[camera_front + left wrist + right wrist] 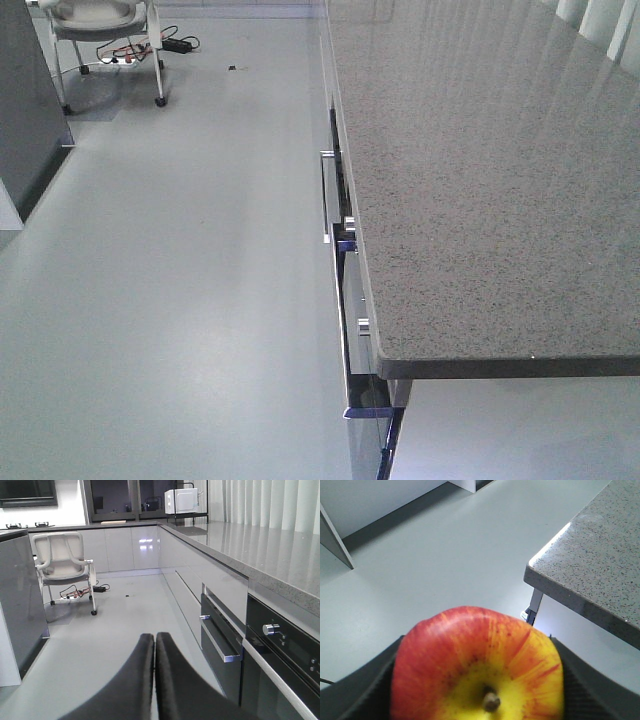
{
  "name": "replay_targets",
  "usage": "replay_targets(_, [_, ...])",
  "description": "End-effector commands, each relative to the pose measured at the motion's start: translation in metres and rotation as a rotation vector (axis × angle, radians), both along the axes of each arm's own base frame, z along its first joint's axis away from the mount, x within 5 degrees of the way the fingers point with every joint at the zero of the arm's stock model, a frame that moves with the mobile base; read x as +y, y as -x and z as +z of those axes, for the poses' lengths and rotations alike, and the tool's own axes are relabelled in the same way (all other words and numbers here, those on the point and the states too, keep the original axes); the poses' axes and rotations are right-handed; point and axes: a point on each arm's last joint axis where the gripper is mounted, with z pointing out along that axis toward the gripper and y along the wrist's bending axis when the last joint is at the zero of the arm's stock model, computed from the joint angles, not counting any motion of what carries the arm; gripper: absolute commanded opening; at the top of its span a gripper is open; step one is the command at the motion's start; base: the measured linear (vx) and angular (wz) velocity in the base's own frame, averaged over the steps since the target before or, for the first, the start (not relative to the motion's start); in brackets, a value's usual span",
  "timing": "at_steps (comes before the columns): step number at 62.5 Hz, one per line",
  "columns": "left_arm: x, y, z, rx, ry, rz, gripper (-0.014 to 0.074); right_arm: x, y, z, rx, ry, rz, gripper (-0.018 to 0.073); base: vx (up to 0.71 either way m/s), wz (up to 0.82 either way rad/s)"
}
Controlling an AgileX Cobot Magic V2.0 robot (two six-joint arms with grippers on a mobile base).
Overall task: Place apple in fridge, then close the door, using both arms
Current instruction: 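Drive away from the counter toward the open refrigerator holding the apple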
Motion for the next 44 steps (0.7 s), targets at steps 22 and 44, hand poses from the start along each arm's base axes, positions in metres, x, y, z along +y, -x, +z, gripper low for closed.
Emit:
replay_targets(22, [-0.0003,0.0005,0.0002,-0.065,0.013,-0.004,-0.0006,0.0017,-0.0026,0.0128,-0.065,-0.051,-0.004,0.0356,0.00,0.01])
replay_targets(44, [-0.0003,0.0005,0.0002,-0.065,0.013,-0.004,-0.0006,0.0017,-0.0026,0.0127,-0.064,-0.051,-0.004,0.0356,-0.01,0.17])
